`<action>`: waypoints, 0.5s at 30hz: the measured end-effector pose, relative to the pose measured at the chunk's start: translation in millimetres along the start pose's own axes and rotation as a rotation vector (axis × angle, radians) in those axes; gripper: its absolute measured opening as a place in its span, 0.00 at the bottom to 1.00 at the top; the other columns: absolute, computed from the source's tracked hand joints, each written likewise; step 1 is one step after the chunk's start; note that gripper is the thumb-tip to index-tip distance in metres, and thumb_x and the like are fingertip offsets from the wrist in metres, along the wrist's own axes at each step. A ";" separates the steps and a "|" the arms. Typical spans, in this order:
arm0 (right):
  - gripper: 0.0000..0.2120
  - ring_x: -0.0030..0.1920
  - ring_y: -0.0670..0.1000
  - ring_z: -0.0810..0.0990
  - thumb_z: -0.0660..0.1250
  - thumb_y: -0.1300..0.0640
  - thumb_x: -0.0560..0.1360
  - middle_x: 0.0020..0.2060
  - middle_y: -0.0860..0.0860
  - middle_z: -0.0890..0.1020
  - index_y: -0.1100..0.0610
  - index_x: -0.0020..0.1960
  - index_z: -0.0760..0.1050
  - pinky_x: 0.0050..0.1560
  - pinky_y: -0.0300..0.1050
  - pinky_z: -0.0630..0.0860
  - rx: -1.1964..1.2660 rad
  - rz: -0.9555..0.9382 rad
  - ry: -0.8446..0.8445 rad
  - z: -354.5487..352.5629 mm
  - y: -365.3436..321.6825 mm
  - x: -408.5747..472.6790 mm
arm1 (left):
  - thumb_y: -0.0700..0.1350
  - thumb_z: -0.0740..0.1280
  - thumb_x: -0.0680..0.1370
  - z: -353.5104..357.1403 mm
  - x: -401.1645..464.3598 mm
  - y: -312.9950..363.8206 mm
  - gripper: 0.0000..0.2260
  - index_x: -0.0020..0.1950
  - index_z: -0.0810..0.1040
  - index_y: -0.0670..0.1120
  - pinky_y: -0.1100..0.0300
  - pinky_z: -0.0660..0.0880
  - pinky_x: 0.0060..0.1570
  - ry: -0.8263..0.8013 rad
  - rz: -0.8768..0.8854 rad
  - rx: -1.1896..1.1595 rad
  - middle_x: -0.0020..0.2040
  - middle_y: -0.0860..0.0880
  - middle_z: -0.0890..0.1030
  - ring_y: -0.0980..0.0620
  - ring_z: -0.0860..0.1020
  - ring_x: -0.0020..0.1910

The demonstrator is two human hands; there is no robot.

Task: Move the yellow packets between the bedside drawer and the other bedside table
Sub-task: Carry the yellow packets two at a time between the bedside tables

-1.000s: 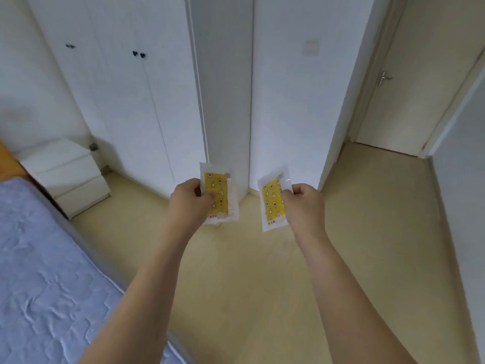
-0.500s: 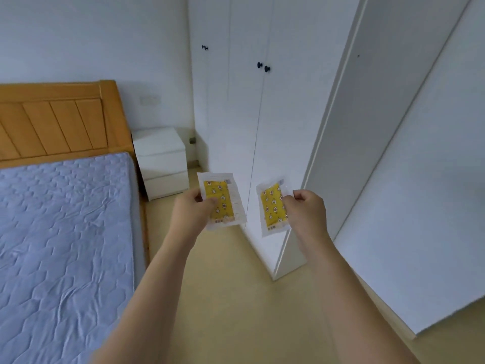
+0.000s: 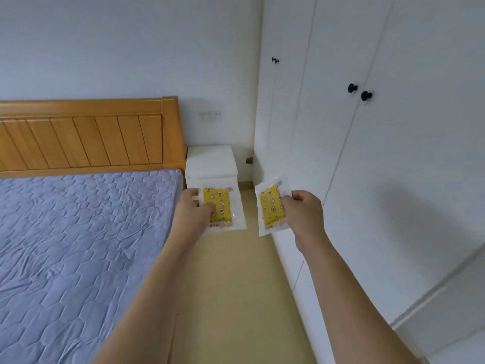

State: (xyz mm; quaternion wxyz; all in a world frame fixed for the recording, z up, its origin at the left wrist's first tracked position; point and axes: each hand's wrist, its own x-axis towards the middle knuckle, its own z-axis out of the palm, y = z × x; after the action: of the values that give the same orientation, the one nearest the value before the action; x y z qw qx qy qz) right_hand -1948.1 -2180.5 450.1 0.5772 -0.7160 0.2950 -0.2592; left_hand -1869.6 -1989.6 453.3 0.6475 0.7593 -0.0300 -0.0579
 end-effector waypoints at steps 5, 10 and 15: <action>0.10 0.35 0.51 0.74 0.63 0.59 0.73 0.35 0.53 0.77 0.67 0.44 0.75 0.36 0.45 0.70 0.048 0.016 -0.108 57.6 -19.2 127.4 | 0.37 0.65 0.79 27.5 113.1 27.9 0.13 0.60 0.70 0.49 0.51 0.81 0.48 0.082 -0.010 0.026 0.53 0.48 0.81 0.47 0.82 0.49; 0.09 0.31 0.48 0.69 0.61 0.59 0.74 0.32 0.52 0.72 0.65 0.40 0.71 0.30 0.39 0.66 0.051 0.033 -0.176 133.8 -28.1 219.2 | 0.38 0.66 0.79 27.0 226.4 34.9 0.15 0.64 0.70 0.48 0.52 0.81 0.45 0.186 -0.056 0.055 0.52 0.48 0.81 0.49 0.83 0.46; 0.06 0.33 0.51 0.68 0.61 0.62 0.74 0.32 0.52 0.71 0.62 0.39 0.72 0.32 0.41 0.65 0.080 0.074 -0.160 212.4 -18.6 313.2 | 0.38 0.66 0.79 33.9 354.8 18.2 0.12 0.61 0.72 0.46 0.52 0.81 0.43 0.213 -0.120 0.094 0.50 0.49 0.81 0.49 0.83 0.45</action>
State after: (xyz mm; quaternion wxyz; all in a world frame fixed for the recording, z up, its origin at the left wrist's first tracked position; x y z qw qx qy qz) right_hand -1578.1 -2260.5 435.6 0.6364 -0.6992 0.2637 -0.1914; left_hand -1521.6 -2068.5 448.6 0.6062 0.7910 0.0816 -0.0141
